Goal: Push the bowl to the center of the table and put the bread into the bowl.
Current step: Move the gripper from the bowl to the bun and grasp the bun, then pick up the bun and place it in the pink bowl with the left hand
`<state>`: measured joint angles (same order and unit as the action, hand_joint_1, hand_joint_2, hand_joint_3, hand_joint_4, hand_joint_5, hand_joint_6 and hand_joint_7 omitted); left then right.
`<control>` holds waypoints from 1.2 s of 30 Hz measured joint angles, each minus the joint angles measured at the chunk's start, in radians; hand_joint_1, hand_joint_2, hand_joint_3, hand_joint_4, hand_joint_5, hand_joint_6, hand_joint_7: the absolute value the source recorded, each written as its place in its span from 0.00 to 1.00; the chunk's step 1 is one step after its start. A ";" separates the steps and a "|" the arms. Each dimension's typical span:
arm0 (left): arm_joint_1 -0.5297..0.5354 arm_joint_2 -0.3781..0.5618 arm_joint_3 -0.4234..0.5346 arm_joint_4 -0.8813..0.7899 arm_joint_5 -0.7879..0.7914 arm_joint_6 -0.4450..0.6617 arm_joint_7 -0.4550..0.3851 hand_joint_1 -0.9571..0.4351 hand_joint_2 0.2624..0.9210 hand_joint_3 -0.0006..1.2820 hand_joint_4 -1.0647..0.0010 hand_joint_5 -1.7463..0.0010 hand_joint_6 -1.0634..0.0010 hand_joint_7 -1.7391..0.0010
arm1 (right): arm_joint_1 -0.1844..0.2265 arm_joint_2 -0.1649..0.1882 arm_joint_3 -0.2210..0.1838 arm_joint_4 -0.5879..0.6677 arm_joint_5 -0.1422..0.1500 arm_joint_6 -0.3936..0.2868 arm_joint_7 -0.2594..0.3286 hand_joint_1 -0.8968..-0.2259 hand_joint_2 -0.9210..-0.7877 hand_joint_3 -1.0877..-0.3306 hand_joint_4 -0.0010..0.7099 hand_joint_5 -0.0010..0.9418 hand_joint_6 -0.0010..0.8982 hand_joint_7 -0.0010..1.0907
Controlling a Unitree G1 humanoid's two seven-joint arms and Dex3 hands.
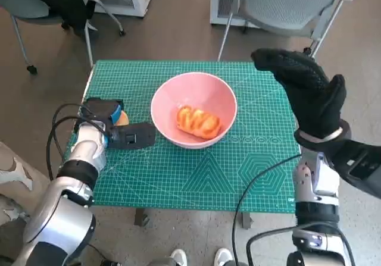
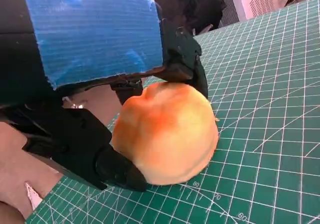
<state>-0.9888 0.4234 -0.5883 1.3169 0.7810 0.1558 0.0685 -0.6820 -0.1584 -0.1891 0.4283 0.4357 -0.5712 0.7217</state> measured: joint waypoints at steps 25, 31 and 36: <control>0.000 0.027 0.046 -0.020 -0.036 -0.002 -0.005 0.69 1.00 0.13 0.47 0.16 0.47 0.39 | -0.013 0.004 0.006 0.029 -0.009 -0.017 0.000 0.30 0.00 0.36 0.09 0.00 0.00 0.29; 0.000 0.054 0.078 -0.088 -0.054 0.002 -0.003 0.69 0.75 0.36 0.53 0.09 0.41 0.39 | -0.020 0.004 0.009 0.034 -0.008 -0.018 0.000 0.30 0.00 0.36 0.10 0.00 0.00 0.29; 0.000 0.081 0.121 -0.205 -0.077 0.024 0.002 0.69 0.56 0.54 0.55 0.05 0.40 0.36 | -0.026 0.005 0.011 0.041 -0.007 -0.018 0.001 0.30 0.00 0.36 0.10 0.00 0.00 0.29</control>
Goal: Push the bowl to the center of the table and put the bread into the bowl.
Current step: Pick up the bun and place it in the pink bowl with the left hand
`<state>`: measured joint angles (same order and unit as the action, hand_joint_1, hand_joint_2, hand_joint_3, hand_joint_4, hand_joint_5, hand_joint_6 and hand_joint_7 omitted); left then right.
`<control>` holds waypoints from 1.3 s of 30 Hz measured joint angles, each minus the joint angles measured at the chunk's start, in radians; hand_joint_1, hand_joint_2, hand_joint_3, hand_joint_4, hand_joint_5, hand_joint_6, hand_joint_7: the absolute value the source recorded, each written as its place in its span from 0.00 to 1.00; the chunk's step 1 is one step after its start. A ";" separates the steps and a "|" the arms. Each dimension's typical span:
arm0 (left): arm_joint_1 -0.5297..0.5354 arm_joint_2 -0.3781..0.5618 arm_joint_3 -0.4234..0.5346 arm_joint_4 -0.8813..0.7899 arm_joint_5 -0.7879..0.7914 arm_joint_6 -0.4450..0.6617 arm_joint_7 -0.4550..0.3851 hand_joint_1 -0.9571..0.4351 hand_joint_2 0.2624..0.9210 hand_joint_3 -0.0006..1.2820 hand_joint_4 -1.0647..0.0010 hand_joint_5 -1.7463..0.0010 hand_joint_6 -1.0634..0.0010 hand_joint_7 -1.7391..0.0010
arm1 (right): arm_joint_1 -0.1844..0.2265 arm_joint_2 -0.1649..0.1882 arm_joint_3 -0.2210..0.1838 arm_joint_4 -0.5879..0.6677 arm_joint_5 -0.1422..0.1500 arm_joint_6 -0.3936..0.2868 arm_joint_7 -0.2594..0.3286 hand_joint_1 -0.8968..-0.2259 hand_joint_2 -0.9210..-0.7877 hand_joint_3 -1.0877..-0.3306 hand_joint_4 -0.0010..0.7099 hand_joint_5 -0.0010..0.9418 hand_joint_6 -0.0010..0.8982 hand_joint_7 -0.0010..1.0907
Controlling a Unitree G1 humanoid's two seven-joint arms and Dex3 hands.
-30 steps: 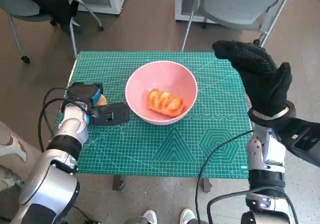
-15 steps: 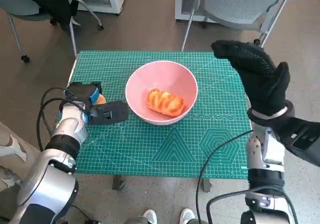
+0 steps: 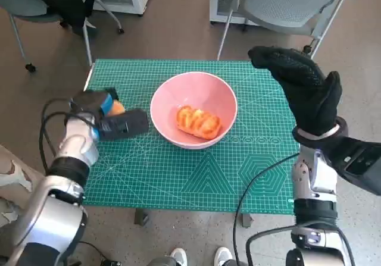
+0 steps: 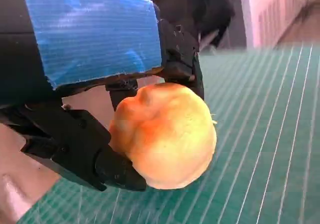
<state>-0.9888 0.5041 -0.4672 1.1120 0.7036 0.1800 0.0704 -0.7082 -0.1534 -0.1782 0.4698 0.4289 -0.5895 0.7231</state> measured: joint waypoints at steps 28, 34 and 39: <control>0.182 0.006 0.207 -0.816 -0.043 -0.008 0.004 0.69 0.95 0.04 0.25 0.42 0.33 0.36 | -0.022 0.002 0.003 0.016 0.009 -0.011 0.023 0.29 0.00 0.35 0.09 0.00 0.00 0.29; 0.179 -0.048 0.192 -0.815 -0.041 -0.003 -0.016 0.69 0.95 0.04 0.25 0.42 0.33 0.36 | -0.022 0.002 0.002 0.016 0.009 -0.011 0.026 0.29 0.00 0.35 0.09 0.00 0.00 0.29; 0.165 -0.095 0.164 -0.798 -0.040 0.009 -0.056 0.69 0.98 0.02 0.26 0.41 0.36 0.34 | -0.021 0.002 0.002 0.016 0.010 -0.011 0.026 0.29 0.00 0.35 0.09 0.00 0.00 0.29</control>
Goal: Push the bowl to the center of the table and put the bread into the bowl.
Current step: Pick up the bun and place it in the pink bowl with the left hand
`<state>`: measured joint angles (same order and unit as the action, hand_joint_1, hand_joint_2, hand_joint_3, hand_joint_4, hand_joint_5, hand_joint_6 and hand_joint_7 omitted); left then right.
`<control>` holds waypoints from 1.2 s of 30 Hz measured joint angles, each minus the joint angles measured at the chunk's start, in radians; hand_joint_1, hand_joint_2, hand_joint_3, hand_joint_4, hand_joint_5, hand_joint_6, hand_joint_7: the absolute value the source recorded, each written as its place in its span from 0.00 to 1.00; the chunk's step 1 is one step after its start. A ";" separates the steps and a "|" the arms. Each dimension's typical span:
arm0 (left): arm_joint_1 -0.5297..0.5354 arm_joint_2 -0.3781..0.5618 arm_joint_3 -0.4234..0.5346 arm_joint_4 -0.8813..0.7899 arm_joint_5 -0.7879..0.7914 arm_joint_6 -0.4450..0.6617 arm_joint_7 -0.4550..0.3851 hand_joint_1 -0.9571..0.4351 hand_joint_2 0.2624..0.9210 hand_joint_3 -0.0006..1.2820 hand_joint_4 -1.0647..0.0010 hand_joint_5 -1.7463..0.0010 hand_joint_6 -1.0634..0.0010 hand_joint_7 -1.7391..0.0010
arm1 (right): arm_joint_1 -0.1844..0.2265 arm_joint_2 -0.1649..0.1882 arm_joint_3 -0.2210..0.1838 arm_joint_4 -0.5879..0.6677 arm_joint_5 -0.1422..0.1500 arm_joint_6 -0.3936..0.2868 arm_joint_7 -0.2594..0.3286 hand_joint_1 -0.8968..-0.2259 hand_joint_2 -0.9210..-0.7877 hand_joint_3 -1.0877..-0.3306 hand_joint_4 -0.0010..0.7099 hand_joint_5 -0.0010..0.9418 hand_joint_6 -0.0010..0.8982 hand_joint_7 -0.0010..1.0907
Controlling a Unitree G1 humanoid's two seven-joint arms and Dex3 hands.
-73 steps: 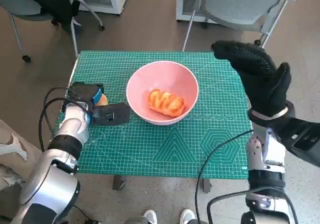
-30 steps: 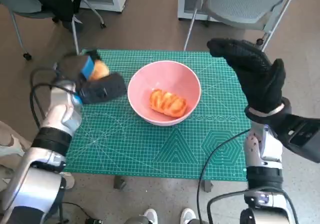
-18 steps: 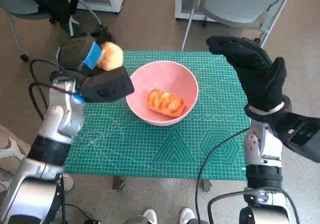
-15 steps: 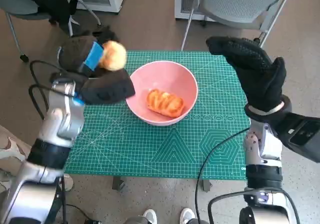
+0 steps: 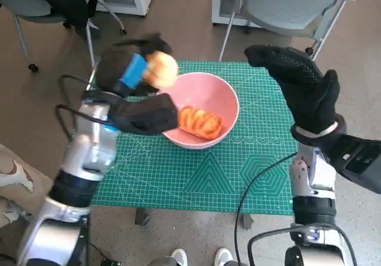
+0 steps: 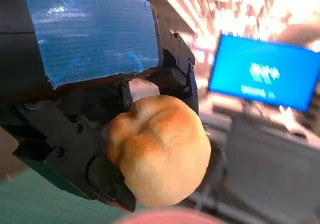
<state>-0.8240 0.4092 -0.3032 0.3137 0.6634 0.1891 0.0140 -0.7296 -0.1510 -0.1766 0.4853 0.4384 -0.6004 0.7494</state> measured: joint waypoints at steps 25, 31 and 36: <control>-0.090 -0.090 -0.071 0.212 -0.010 -0.080 -0.067 0.69 0.85 0.07 0.73 0.79 0.72 0.72 | 0.040 -0.004 -0.011 -0.041 -0.001 0.020 -0.004 0.28 0.00 0.36 0.10 0.00 0.00 0.30; -0.083 -0.082 -0.077 0.183 -0.049 -0.060 -0.249 0.50 0.73 0.04 0.97 0.98 0.92 0.89 | 0.041 -0.004 -0.014 -0.045 -0.001 0.021 -0.008 0.28 0.00 0.36 0.10 0.00 0.00 0.31; -0.082 -0.070 -0.080 0.174 -0.047 -0.061 -0.297 0.41 0.73 0.03 1.00 1.00 0.93 0.91 | 0.041 -0.004 -0.014 -0.049 -0.002 0.024 -0.014 0.28 0.00 0.36 0.10 0.00 0.00 0.31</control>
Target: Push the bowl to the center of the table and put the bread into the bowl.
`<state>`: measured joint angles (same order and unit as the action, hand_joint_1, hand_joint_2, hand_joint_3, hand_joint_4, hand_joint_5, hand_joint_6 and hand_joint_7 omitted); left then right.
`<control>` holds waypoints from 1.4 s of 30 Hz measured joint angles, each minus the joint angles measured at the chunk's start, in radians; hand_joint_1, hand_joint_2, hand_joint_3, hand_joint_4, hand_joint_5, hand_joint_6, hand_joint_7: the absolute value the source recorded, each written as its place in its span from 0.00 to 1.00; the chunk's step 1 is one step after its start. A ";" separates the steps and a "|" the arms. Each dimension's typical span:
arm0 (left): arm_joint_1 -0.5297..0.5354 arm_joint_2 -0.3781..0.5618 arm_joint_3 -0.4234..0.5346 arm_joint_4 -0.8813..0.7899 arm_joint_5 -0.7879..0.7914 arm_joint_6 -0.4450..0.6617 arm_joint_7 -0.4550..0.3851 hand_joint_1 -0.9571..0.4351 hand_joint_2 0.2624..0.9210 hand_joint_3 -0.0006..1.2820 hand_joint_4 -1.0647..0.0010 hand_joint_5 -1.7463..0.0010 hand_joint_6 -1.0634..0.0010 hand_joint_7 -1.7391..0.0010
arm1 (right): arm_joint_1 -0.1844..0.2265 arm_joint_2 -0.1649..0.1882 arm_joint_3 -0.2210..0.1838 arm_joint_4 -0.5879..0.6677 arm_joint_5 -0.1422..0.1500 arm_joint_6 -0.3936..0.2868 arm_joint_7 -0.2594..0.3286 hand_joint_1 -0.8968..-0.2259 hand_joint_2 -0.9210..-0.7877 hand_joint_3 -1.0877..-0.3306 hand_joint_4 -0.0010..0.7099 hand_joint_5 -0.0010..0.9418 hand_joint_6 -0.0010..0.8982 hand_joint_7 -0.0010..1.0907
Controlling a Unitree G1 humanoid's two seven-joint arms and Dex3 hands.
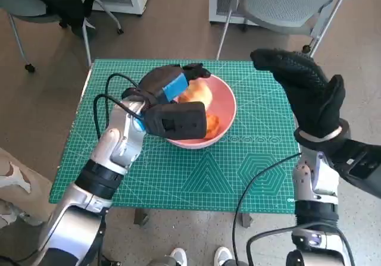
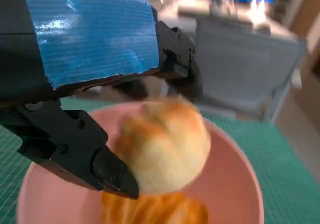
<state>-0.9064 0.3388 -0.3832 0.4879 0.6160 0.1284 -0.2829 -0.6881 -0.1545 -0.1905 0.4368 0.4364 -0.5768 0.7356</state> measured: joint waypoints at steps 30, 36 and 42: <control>0.222 -0.033 0.358 -0.125 -0.457 -0.317 0.160 0.18 1.00 0.25 0.94 0.99 0.84 0.91 | -0.002 0.007 0.033 -0.022 -0.010 0.005 -0.032 0.29 0.00 0.34 0.08 0.00 0.00 0.30; 0.282 -0.061 0.447 -0.194 -0.709 -0.328 0.033 0.17 1.00 0.29 0.94 0.99 0.86 0.92 | -0.010 0.017 0.046 -0.029 -0.016 0.006 -0.043 0.29 0.00 0.34 0.06 0.00 0.00 0.29; 0.324 -0.067 0.509 -0.303 -0.849 -0.342 -0.053 0.15 1.00 0.30 0.94 0.99 0.88 0.92 | -0.028 0.032 0.071 -0.029 -0.057 -0.009 -0.066 0.29 0.00 0.34 0.05 0.00 0.00 0.28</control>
<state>-0.5821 0.2722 0.1256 0.1845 -0.2334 -0.2132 -0.3358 -0.7157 -0.1229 -0.1199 0.4082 0.3794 -0.5859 0.6692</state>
